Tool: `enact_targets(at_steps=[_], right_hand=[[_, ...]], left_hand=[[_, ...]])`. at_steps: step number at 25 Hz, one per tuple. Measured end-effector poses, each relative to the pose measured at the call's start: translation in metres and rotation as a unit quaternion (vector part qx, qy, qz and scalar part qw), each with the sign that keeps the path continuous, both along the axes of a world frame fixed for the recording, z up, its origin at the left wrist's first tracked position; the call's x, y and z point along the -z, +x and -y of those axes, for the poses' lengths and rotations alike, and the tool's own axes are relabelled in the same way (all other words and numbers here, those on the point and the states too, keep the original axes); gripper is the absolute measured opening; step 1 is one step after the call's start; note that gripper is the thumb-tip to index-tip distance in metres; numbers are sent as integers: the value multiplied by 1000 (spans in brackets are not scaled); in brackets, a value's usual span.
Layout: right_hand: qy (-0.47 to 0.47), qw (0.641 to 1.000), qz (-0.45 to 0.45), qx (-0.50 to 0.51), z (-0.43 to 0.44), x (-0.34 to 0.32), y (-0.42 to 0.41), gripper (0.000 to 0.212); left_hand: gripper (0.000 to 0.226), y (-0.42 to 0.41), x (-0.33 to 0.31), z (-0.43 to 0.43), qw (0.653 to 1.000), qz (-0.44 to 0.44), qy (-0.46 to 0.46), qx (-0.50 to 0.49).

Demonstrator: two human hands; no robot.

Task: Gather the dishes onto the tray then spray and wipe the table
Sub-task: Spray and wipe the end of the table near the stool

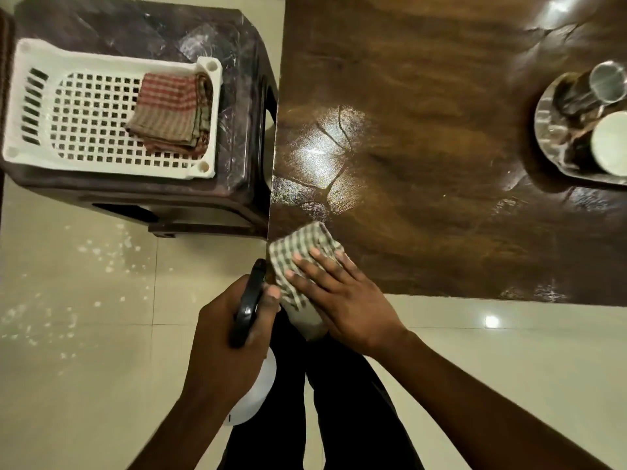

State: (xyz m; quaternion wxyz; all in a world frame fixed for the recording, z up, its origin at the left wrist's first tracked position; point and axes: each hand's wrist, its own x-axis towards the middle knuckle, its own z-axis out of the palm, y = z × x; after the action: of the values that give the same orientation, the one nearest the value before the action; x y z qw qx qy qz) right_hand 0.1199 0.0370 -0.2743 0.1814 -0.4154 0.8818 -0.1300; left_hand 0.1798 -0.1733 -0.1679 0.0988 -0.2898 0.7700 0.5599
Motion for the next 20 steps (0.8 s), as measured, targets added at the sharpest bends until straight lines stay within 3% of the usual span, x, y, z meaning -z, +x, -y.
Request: enact_targets(at_steps=[3,6,7,8,10,11,13,15,17,18,20], right_hand=[[18,991,8,135,-59,-17,27,69],[-48,940,89,326,-76,-45,35,48],[-105,899,137,403,-75,-59,32,43],[-184,826,206,491,-73,-74,27,38],[-320,634,331,621,-65,-111,14,36],[-367,550,372,652,-62,-129,8,37],[-436,426,429,667,-61,-180,2,39],[-488,340,467,654,-64,-230,4,39],[-527,284,493,631,-69,-274,11,41],[-540,272,498,621,-71,-291,16,42],[-547,283,508,603,-72,-324,26,41]], left_hand=[[30,0,-9,-2,1000,7,-9,9],[34,-6,-35,0,1000,-14,-9,-11],[31,-10,-53,1,999,-19,-5,-29],[29,-14,-72,2,999,-22,1,-40],[32,-20,-117,0,998,-41,15,-37],[33,-21,-138,-1,998,-49,19,-34],[37,-25,-183,-2,998,-60,13,-27],[38,-23,-219,3,997,-67,-11,-24],[50,-16,-251,11,998,-58,-28,-18],[60,-11,-264,12,998,-51,-31,-15],[69,2,-289,14,997,-63,-38,-22]])
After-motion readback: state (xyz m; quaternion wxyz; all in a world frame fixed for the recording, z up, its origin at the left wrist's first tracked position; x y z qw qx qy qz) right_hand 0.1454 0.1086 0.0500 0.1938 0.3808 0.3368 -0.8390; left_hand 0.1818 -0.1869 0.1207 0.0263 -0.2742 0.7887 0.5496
